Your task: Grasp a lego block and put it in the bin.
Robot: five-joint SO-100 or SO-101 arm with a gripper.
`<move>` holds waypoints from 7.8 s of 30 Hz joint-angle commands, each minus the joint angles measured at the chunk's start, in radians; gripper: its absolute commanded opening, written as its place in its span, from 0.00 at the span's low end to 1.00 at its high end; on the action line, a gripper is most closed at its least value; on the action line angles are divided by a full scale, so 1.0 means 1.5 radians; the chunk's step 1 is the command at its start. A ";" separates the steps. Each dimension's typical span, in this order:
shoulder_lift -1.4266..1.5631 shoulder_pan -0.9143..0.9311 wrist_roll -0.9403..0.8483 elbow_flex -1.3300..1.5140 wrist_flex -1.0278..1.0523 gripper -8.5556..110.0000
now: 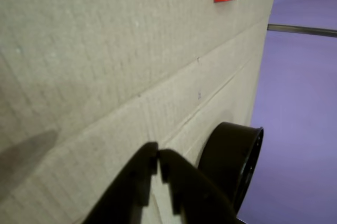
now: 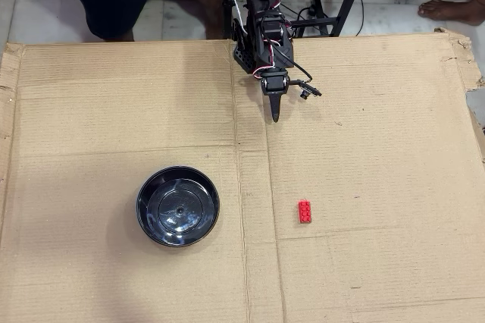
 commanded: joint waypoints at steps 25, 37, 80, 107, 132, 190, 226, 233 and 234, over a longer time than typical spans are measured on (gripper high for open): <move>0.006 0.000 0.074 -0.003 -0.006 0.07; 0.004 -0.002 0.279 -0.083 -0.007 0.08; -0.774 -0.075 1.077 -0.778 -0.050 0.23; -1.379 -0.087 1.354 -1.278 -0.050 0.23; -1.559 -0.096 1.344 -1.279 -0.219 0.38; -1.614 -0.039 1.344 -1.403 -0.216 0.07; -1.491 0.244 1.083 -1.409 -0.225 0.07; -1.489 0.294 1.031 -1.414 -0.227 0.07; -1.489 0.300 1.024 -1.414 -0.227 0.07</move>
